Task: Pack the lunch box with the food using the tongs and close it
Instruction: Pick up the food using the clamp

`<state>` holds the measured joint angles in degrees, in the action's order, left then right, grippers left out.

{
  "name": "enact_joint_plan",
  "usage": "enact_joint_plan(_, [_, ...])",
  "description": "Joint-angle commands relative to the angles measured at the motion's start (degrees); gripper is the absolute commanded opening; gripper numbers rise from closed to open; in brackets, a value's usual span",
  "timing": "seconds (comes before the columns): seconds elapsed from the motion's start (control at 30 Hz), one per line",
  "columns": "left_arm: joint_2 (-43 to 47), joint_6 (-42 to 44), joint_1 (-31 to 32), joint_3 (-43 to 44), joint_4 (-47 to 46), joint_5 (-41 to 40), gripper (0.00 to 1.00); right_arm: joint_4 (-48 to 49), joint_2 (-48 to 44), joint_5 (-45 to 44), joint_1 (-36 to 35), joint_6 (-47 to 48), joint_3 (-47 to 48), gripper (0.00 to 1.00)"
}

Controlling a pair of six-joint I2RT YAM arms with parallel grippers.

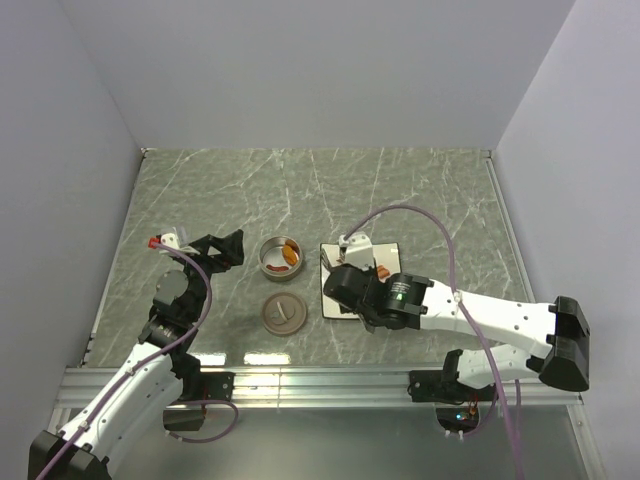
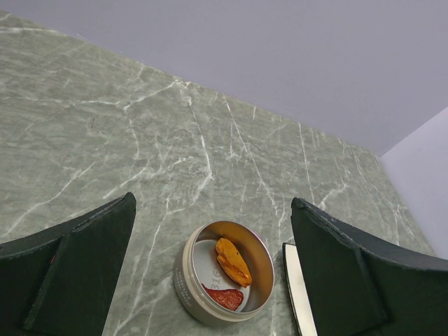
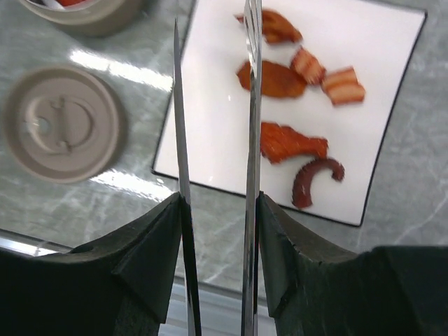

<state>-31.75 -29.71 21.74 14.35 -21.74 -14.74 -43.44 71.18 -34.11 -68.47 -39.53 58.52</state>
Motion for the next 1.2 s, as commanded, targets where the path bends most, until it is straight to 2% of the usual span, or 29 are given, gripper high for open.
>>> enact_joint_plan(0.0, [0.2, -0.7, 0.1, 0.1, -2.2, 0.9, 0.99, -3.4, -3.1, -2.4, 0.0, -6.0, -1.8, 0.53])
enact_joint_plan(0.33, [-0.2, -0.7, 0.1, 0.1, -2.4, 1.2, 0.99, -8.1, -10.4, -1.2, -1.8, -13.8, -9.9, 0.52])
enact_joint_plan(0.6, [0.1, -0.9, 0.1, 0.1, -2.2, 1.4, 1.0, -11.8, -13.0, -3.2, -1.9, -18.0, -12.0, 0.52])
enact_joint_plan(0.93, [0.8, -1.0, 0.1, -0.1, -1.7, 1.2, 0.99, -9.1, -10.1, -4.4, -0.8, -16.2, -12.0, 0.54])
enact_joint_plan(1.17, [1.3, -1.0, 0.1, -0.3, -1.6, 1.2, 0.99, -3.8, -11.1, -3.2, 1.4, -12.4, -13.3, 0.54])
